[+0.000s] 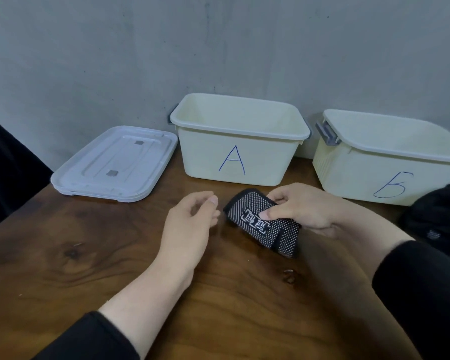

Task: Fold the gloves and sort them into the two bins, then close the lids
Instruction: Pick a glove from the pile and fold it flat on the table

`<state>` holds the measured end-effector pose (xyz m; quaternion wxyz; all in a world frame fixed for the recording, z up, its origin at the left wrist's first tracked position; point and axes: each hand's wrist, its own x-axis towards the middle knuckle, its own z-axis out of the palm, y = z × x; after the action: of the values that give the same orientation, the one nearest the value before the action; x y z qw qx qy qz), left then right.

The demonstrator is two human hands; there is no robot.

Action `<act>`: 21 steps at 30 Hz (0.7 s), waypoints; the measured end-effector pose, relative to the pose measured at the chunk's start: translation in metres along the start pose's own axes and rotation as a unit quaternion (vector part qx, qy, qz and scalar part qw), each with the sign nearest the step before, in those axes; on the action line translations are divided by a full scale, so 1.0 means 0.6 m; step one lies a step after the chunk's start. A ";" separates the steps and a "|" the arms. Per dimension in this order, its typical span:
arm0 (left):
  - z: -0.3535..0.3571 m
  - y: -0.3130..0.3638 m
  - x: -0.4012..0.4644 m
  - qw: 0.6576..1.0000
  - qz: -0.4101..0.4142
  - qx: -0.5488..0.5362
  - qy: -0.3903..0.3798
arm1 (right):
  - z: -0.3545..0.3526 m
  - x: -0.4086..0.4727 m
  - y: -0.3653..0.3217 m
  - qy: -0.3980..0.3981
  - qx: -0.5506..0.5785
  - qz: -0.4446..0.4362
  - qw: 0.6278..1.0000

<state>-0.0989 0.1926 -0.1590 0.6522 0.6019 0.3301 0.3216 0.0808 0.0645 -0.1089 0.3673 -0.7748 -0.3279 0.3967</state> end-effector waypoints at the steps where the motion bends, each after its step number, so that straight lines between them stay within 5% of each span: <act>1: 0.003 0.001 -0.005 0.998 -0.039 -0.051 -0.014 | 0.006 -0.004 0.001 0.016 0.062 -0.004 0.998; 7: -0.001 0.015 -0.015 0.963 -0.125 -0.180 -0.157 | 0.050 -0.017 -0.008 0.025 0.183 -0.025 0.983; 21: -0.029 0.021 0.009 0.963 -0.109 -0.153 -0.190 | 0.065 -0.032 -0.027 -0.103 0.285 -0.002 0.953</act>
<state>-0.1104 0.2078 -0.1474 0.8188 0.5049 0.2103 0.1744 0.0352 0.0698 -0.1043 0.5375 -0.5921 -0.2391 0.5508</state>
